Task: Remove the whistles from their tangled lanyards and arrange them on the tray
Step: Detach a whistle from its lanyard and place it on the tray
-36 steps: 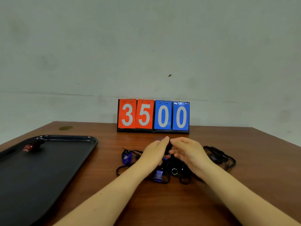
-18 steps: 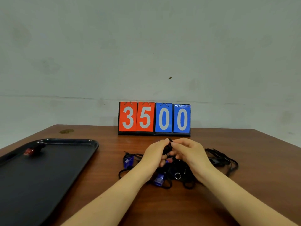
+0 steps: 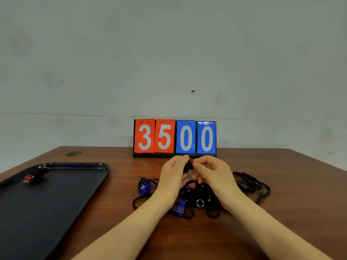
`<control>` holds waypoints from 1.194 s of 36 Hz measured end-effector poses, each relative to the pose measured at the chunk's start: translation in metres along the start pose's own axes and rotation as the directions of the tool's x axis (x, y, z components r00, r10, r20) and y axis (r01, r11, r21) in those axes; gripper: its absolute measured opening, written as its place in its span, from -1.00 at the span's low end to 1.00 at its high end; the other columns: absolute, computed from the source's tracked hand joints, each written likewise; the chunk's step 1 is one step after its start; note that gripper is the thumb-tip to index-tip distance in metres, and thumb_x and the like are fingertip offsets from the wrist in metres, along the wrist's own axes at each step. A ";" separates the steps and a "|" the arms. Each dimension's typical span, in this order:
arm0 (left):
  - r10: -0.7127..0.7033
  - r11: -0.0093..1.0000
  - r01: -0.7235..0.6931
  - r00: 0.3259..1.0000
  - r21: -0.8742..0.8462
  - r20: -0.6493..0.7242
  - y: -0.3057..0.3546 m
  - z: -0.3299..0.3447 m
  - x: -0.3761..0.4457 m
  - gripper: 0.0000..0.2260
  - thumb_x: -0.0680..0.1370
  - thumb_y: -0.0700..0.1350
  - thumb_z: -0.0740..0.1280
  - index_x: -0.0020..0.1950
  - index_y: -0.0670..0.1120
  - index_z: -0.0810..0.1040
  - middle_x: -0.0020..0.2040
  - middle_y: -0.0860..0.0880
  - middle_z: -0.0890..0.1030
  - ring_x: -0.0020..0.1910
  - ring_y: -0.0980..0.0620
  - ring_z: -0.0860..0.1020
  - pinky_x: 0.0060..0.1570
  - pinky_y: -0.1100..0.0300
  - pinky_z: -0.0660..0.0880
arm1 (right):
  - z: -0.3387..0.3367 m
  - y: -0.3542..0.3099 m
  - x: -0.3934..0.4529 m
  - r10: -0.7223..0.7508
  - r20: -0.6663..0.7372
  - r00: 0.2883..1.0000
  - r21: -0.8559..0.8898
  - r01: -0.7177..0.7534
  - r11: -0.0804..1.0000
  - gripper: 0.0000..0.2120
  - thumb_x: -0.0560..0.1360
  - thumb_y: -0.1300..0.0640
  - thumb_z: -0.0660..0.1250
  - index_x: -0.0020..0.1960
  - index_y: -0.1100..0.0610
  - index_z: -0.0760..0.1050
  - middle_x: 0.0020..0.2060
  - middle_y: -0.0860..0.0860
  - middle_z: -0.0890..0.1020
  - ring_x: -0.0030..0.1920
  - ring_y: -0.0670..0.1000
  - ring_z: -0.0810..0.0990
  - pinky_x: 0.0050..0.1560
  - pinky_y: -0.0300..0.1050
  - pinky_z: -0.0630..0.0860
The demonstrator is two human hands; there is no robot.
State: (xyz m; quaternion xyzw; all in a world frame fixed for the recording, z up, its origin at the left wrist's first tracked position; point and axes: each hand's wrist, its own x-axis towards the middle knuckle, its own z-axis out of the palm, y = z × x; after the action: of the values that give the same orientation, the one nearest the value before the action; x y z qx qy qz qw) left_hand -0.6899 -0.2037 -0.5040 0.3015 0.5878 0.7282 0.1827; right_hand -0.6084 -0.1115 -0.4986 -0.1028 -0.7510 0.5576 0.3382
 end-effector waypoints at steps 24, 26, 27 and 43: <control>-0.208 0.973 0.211 0.977 -0.098 0.033 -0.001 0.002 0.006 -0.67 0.65 0.07 0.14 0.03 -0.14 0.57 -0.39 -0.03 0.53 -0.55 0.13 0.37 -0.62 0.36 0.26 | 0.003 0.005 0.001 0.020 -0.003 1.000 0.061 -0.020 0.998 -0.88 0.55 0.14 0.32 0.02 0.14 0.59 -0.20 0.16 0.67 -0.32 -0.06 0.62 -0.31 -0.30 0.55; -0.230 0.963 0.232 0.973 -0.134 0.030 0.000 0.004 0.005 -0.70 0.65 0.02 0.14 0.02 -0.15 0.56 -0.38 -0.06 0.52 -0.56 0.12 0.37 -0.64 0.36 0.26 | 0.002 0.007 0.001 0.002 -0.001 1.000 0.019 -0.002 1.000 -0.89 0.54 0.14 0.33 0.02 0.12 0.60 -0.23 0.13 0.67 -0.34 -0.08 0.62 -0.31 -0.32 0.54; -0.237 0.959 0.238 0.971 -0.152 0.026 0.000 0.005 0.005 -0.72 0.65 -0.01 0.14 0.04 -0.15 0.56 -0.37 -0.08 0.51 -0.57 0.11 0.37 -0.65 0.35 0.26 | 0.002 0.008 0.001 -0.011 -0.002 1.000 -0.006 0.010 1.000 -0.90 0.54 0.14 0.34 0.01 0.11 0.60 -0.25 0.11 0.67 -0.35 -0.11 0.61 -0.31 -0.34 0.53; -0.195 0.866 0.212 0.977 -0.453 0.085 -0.006 0.001 0.007 -0.77 0.64 -0.11 0.21 0.15 -0.19 0.57 0.00 -0.17 0.69 0.07 -0.16 0.64 0.27 -0.13 0.46 | 0.009 0.021 0.002 -0.156 0.012 0.988 -0.363 0.150 0.920 -0.75 0.54 0.04 0.34 0.18 -0.16 0.42 0.03 -0.18 0.52 0.01 -0.22 0.53 -0.14 -0.45 0.44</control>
State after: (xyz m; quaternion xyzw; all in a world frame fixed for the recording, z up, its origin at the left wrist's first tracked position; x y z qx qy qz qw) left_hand -0.6948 -0.1969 -0.5077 0.1994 0.4240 0.8174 0.3351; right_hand -0.6205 -0.1102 -0.5179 -0.1093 -0.8437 0.3805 0.3626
